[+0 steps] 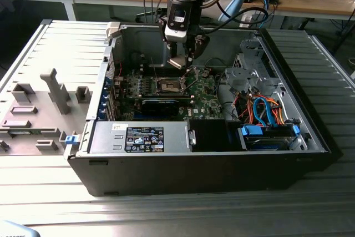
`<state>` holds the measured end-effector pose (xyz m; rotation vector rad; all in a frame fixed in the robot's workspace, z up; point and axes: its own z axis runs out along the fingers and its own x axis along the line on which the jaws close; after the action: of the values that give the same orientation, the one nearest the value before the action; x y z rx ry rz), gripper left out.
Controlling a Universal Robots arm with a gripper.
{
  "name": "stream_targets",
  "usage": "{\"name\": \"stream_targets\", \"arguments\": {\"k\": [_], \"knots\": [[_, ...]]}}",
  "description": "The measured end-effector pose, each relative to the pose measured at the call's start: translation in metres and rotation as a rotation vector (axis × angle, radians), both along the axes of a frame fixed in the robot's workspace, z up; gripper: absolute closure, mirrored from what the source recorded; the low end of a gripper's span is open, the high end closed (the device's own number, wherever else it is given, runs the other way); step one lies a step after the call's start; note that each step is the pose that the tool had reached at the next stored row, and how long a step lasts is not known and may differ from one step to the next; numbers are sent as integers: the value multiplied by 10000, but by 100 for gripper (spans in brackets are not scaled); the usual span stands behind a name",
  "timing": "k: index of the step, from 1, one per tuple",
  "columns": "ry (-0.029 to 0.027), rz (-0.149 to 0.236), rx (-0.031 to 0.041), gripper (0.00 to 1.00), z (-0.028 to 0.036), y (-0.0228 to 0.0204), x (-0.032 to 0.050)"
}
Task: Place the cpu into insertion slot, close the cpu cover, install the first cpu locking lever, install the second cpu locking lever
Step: 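Place the cpu into insertion slot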
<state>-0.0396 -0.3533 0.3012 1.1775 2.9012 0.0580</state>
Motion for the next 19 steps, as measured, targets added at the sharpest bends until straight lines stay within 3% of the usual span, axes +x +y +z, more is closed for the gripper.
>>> {"name": "stream_targets", "arguments": {"k": [19], "knots": [[0, -282, -19, 46, -16, 0, 0]]}}
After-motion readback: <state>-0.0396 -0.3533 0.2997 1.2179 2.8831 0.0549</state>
